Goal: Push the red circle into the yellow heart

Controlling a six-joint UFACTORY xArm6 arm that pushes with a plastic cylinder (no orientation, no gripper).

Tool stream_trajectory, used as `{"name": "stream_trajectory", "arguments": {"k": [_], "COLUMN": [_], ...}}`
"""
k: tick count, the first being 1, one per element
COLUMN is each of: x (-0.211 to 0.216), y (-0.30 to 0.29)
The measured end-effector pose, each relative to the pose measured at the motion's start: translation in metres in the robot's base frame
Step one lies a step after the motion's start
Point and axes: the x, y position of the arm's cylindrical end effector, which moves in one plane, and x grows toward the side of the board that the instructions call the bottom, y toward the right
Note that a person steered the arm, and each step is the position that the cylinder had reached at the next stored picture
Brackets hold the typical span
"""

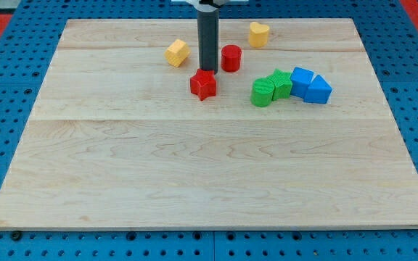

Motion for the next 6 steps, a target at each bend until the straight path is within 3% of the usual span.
{"name": "stream_trajectory", "arguments": {"k": [2, 3, 4, 6], "x": [-0.009, -0.035, -0.057, -0.055], "y": [0.043, 0.079, 0.080, 0.085]}}
